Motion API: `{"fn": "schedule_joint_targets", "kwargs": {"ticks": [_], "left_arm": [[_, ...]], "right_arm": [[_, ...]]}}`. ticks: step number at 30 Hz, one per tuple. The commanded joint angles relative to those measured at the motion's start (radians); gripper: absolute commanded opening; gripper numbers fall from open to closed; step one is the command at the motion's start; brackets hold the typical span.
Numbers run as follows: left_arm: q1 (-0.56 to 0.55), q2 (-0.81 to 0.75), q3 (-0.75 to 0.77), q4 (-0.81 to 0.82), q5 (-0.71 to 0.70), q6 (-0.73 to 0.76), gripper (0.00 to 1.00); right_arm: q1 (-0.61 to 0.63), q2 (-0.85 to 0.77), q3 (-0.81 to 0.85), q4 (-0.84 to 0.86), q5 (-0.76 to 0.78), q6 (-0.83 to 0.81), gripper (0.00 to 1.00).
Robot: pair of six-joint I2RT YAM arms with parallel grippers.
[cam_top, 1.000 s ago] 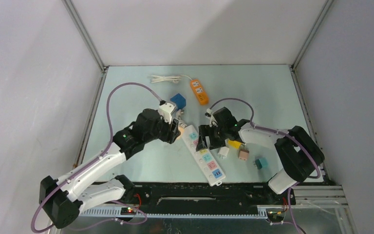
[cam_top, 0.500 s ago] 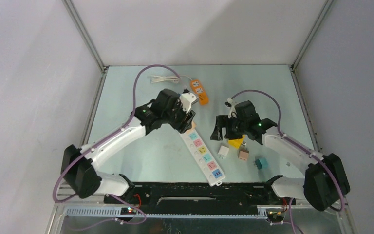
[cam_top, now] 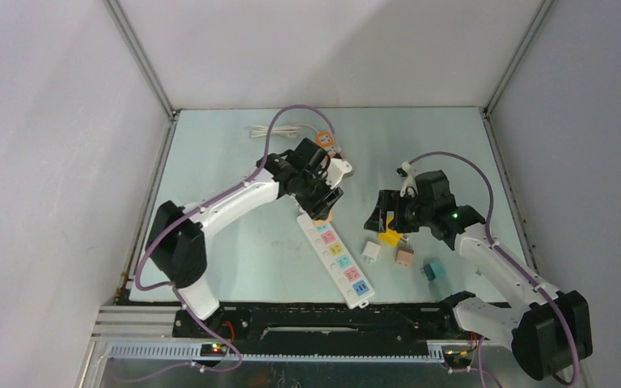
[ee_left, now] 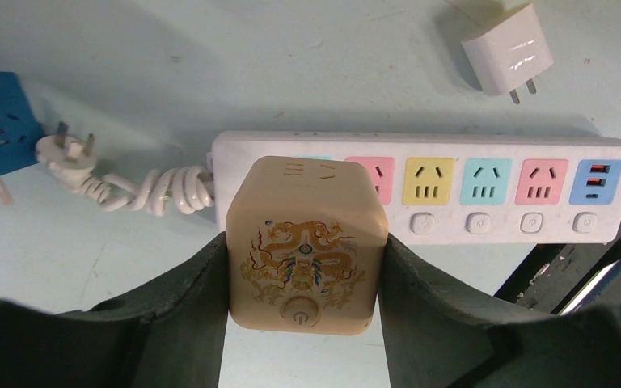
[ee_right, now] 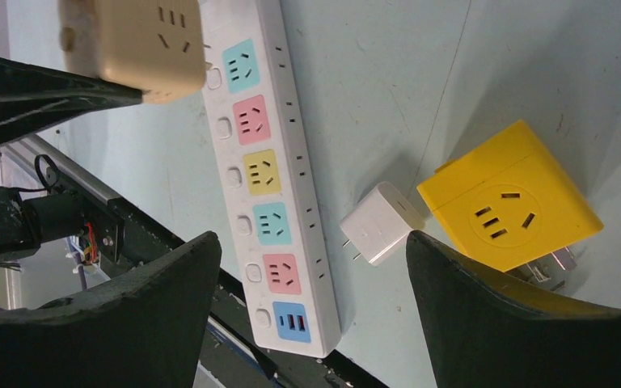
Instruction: Insert the plug
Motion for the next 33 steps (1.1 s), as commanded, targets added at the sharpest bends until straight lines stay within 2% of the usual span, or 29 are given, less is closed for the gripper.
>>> {"fn": "schedule_joint_targets", "kwargs": {"ticks": [1,11,19,33], "left_arm": [[-0.016,0.04,0.081,-0.008,0.044,0.038,0.0],[-0.024,0.09,0.057,0.018,0.003,0.004,0.0],[-0.024,0.084,0.002,0.081,-0.023,-0.037,0.0],[-0.024,0.053,-0.04,0.074,-0.004,-0.059,0.0]], "right_arm": [[-0.012,-0.034,-0.005,0.0,-0.036,-0.018,0.87],[-0.024,-0.037,-0.005,0.005,-0.053,-0.024,0.87],[-0.029,-0.029,-0.006,0.014,-0.065,-0.023,0.87],[-0.032,-0.037,-0.005,0.007,-0.059,-0.027,0.87]]}}
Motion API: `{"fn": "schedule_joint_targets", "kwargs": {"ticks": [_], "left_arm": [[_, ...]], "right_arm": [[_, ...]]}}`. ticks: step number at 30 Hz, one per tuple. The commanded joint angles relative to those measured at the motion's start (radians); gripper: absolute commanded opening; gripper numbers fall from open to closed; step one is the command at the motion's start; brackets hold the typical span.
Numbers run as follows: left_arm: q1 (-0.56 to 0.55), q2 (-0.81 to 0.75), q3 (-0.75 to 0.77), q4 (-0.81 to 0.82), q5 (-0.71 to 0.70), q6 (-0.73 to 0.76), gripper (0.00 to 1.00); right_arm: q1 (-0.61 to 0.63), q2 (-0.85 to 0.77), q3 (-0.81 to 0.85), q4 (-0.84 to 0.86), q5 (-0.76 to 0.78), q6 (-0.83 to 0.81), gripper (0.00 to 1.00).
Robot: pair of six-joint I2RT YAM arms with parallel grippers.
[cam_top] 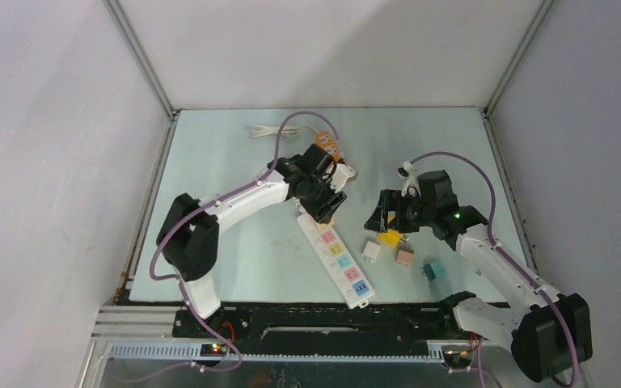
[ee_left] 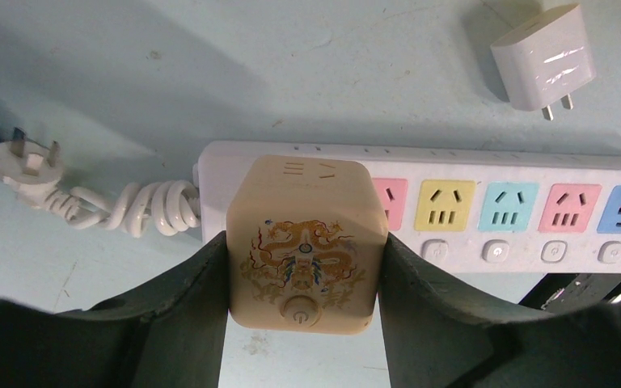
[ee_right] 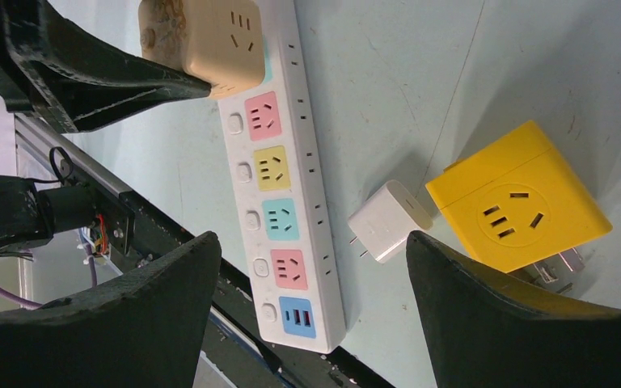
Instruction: Insert the plug
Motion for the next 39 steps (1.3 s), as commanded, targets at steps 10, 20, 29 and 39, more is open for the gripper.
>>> {"fn": "schedule_joint_targets", "kwargs": {"ticks": [10,20,29,39], "left_arm": [[-0.006,-0.042,-0.052,0.024,-0.003,-0.024,0.0],[-0.006,-0.066,-0.06,-0.011,-0.017,-0.007,0.0],[-0.007,-0.058,-0.079,0.002,-0.009,-0.001,0.0],[-0.021,-0.005,-0.074,0.02,-0.083,-0.026,0.0]], "right_arm": [[-0.006,-0.026,-0.001,0.003,-0.007,-0.021,0.87],[-0.006,-0.024,-0.001,0.005,-0.005,-0.023,0.87],[-0.006,-0.023,-0.001,0.007,-0.003,-0.024,0.87],[-0.006,-0.026,-0.001,0.002,0.003,-0.026,0.87]]}}
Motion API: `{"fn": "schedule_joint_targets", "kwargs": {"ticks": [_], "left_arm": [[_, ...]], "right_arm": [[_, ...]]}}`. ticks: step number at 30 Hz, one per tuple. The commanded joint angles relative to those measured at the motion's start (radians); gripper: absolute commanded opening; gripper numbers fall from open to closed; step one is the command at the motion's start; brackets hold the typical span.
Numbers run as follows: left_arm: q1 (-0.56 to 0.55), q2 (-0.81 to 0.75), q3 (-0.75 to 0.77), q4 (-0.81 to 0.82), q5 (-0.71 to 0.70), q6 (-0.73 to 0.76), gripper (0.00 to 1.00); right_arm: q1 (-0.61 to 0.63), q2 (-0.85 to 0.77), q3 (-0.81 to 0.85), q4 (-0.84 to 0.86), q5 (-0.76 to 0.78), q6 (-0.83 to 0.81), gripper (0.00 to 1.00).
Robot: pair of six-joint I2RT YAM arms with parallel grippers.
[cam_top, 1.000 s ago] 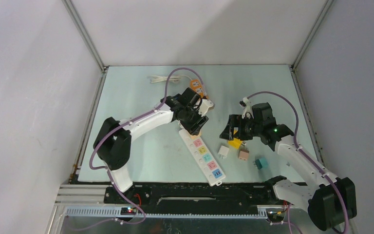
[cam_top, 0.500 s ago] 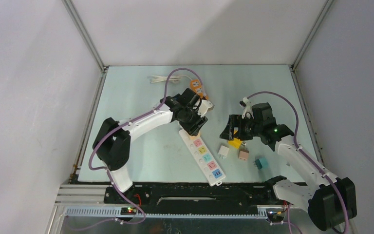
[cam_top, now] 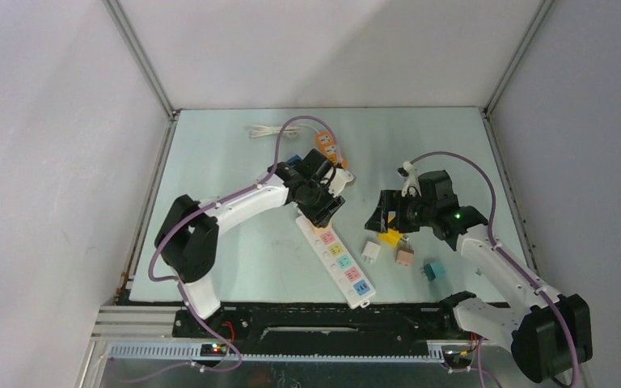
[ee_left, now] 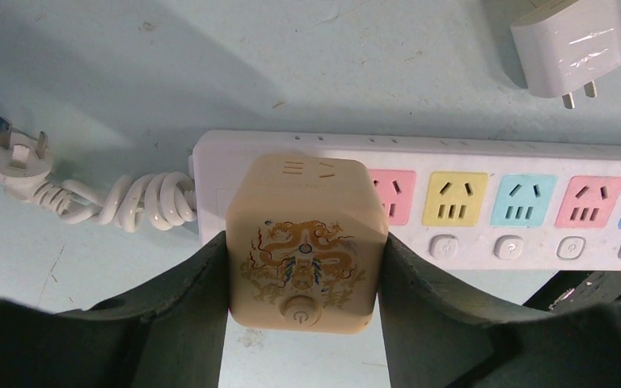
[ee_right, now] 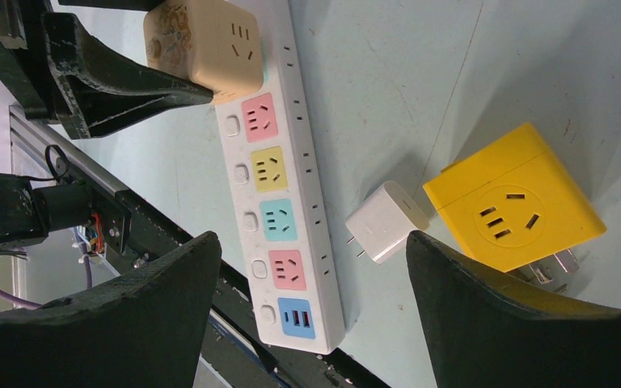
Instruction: Insert the plug
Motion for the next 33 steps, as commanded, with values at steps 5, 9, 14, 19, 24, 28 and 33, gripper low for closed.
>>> {"fn": "schedule_joint_targets", "kwargs": {"ticks": [5,9,14,19,24,28,33], "left_arm": [[-0.033,-0.004,-0.068,0.069,-0.096,-0.058,0.0],[-0.039,-0.015,-0.128,0.129,-0.095,-0.092,0.0],[-0.04,-0.006,-0.179,0.169,-0.086,-0.111,0.0],[-0.043,0.022,-0.179,0.172,-0.072,-0.105,0.0],[-0.049,0.052,-0.186,0.192,-0.068,-0.102,0.0],[-0.059,0.074,-0.2,0.199,-0.08,-0.104,0.0],[-0.062,0.084,-0.227,0.217,-0.086,-0.109,0.0]], "right_arm": [[-0.004,-0.02,-0.001,0.007,0.003,-0.01,0.87],[-0.005,-0.021,-0.001,0.007,-0.001,-0.011,0.87],[-0.01,-0.022,-0.001,0.003,-0.001,-0.013,0.87],[-0.014,-0.022,-0.001,0.003,0.0,-0.013,0.87],[-0.023,-0.026,-0.001,-0.001,0.0,-0.014,0.87],[-0.031,-0.034,-0.001,-0.009,0.002,-0.017,0.87],[-0.04,-0.034,-0.001,-0.011,0.002,-0.021,0.87]]}}
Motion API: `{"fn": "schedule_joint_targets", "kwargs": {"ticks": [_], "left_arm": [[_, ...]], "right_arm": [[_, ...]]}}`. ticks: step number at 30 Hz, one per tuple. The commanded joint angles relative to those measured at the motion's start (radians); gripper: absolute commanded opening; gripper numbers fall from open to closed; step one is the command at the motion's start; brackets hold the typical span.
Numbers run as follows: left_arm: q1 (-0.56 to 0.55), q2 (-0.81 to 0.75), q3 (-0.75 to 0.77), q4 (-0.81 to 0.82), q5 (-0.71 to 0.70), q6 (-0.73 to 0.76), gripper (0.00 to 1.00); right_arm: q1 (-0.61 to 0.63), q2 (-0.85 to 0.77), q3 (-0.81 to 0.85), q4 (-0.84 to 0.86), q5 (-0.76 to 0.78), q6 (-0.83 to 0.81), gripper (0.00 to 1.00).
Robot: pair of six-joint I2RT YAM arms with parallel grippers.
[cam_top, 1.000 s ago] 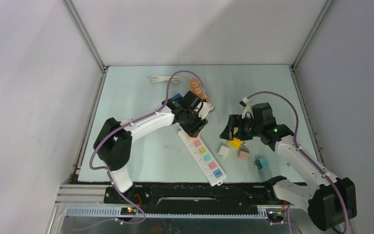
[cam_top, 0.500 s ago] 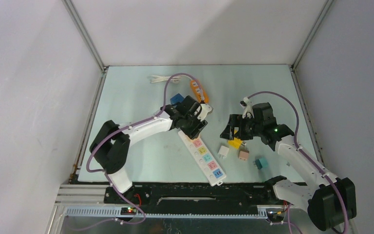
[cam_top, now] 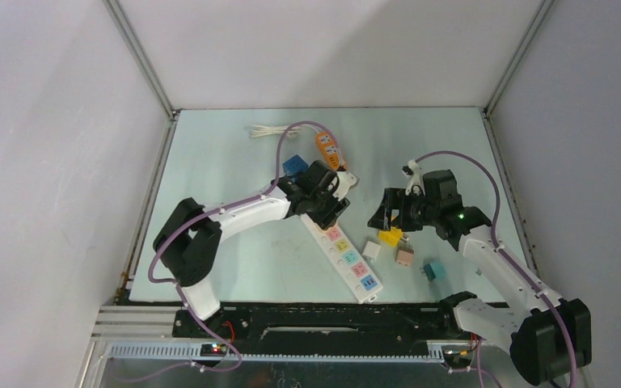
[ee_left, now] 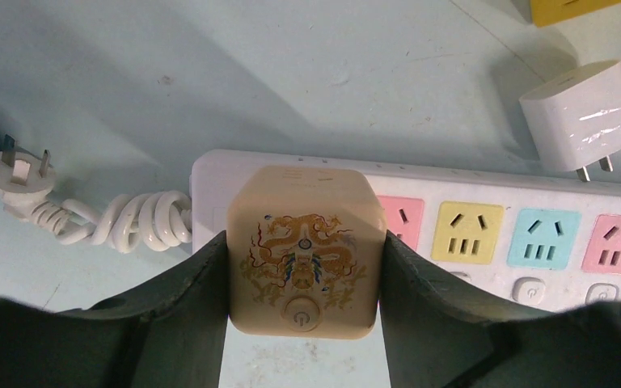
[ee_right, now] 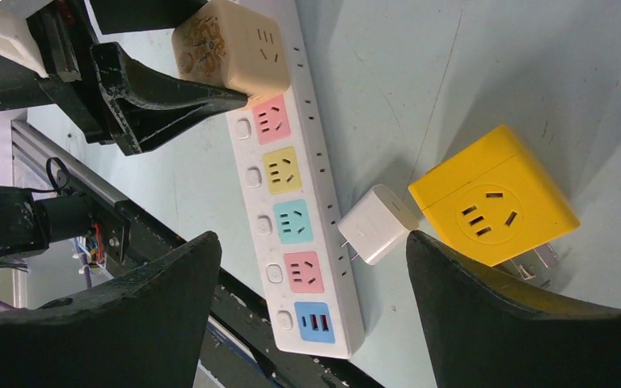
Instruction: Insert the plug
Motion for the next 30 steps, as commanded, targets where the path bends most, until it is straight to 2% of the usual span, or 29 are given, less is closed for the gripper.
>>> {"fn": "schedule_joint_targets", "kwargs": {"ticks": [1,10,11,12,14,15,17,18,19,20,24,30], "left_arm": [[-0.012,0.094,-0.102,-0.023,0.004,-0.032,0.0],[-0.019,0.049,-0.115,0.001,-0.016,-0.031,0.0],[-0.019,0.03,-0.107,0.001,-0.021,-0.03,0.04],[-0.02,0.014,-0.097,0.001,-0.024,-0.03,0.13],[-0.019,-0.022,-0.069,0.0,-0.032,-0.027,0.47],[-0.02,-0.046,-0.057,0.005,-0.033,-0.026,0.59],[-0.02,-0.089,-0.025,0.012,-0.035,-0.023,0.68],[-0.02,-0.113,-0.011,0.016,-0.036,-0.02,0.79],[-0.02,-0.137,0.003,0.025,-0.039,-0.021,0.96],[-0.02,-0.176,0.013,0.038,-0.041,-0.022,0.99],[-0.019,-0.315,-0.006,0.125,-0.03,-0.032,1.0],[-0.018,-0.512,-0.141,0.286,-0.017,-0.084,1.0]], "right_arm": [[-0.011,-0.018,-0.001,-0.007,0.002,-0.019,0.87],[-0.019,-0.023,-0.001,-0.008,-0.001,-0.022,0.86],[-0.02,-0.025,-0.001,-0.008,0.0,-0.022,0.87],[-0.021,-0.027,-0.001,-0.008,0.0,-0.022,0.86],[-0.025,-0.031,-0.001,-0.004,-0.001,-0.022,0.87],[-0.028,-0.033,0.0,-0.002,-0.004,-0.022,0.87],[-0.031,-0.034,0.005,-0.006,-0.003,-0.023,0.86],[-0.033,-0.031,0.009,-0.011,-0.003,-0.026,0.87],[-0.035,-0.031,0.013,-0.013,-0.001,-0.028,0.87],[-0.036,-0.032,0.016,-0.016,0.001,-0.03,0.87],[-0.047,-0.03,0.028,-0.028,0.015,-0.043,0.87],[-0.07,-0.024,0.034,-0.043,0.029,-0.056,0.87]]}}
